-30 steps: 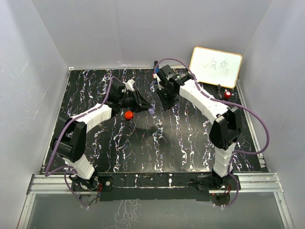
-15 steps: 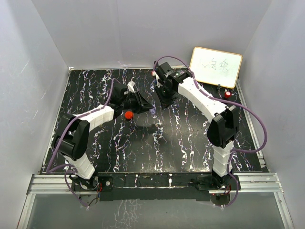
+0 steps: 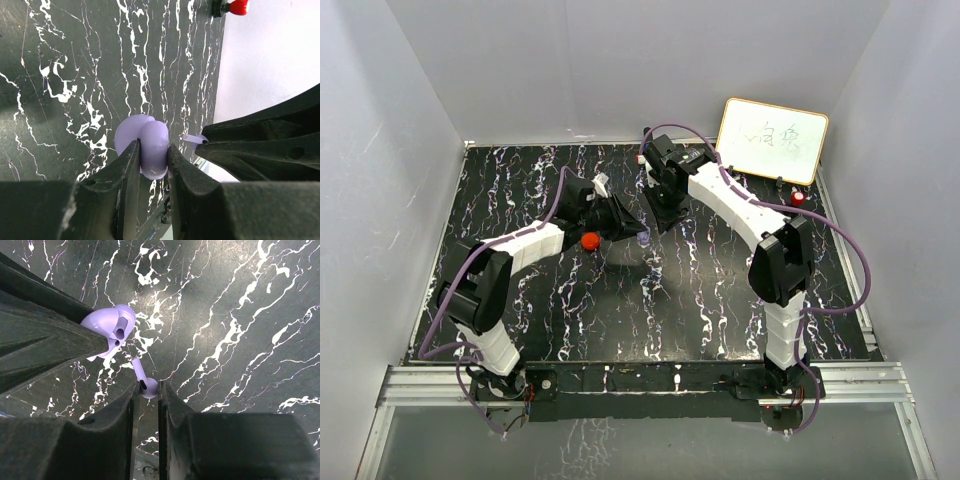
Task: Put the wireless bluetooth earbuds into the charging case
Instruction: Place the earbud at the center of the board.
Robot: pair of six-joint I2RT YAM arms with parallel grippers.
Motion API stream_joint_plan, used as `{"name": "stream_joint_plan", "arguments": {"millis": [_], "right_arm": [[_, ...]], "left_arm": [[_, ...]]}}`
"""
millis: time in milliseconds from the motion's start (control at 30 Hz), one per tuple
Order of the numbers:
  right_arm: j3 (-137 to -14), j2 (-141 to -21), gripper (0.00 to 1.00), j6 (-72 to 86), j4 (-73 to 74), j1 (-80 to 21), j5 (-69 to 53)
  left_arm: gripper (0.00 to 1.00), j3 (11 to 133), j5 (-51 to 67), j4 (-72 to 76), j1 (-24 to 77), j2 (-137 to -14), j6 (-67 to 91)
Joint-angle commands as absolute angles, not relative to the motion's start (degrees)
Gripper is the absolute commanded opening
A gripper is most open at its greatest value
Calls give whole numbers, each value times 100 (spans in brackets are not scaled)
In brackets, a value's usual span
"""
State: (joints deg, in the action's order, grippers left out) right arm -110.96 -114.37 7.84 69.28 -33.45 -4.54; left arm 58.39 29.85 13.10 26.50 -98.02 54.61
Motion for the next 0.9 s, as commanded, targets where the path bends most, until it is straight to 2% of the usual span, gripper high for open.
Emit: {"name": "stream_joint_plan", "arguments": {"millis": [0,867], "right_arm": [[-11325,-11397,0,851,6918,-3390,-502],[-11217,-11566,0,815,6963,-3453,-580]], "left_arm": [[0,6020,2967,1301,2753,-9782,5431],[0,6243,2918,1163,2865,-9879,5353]]}}
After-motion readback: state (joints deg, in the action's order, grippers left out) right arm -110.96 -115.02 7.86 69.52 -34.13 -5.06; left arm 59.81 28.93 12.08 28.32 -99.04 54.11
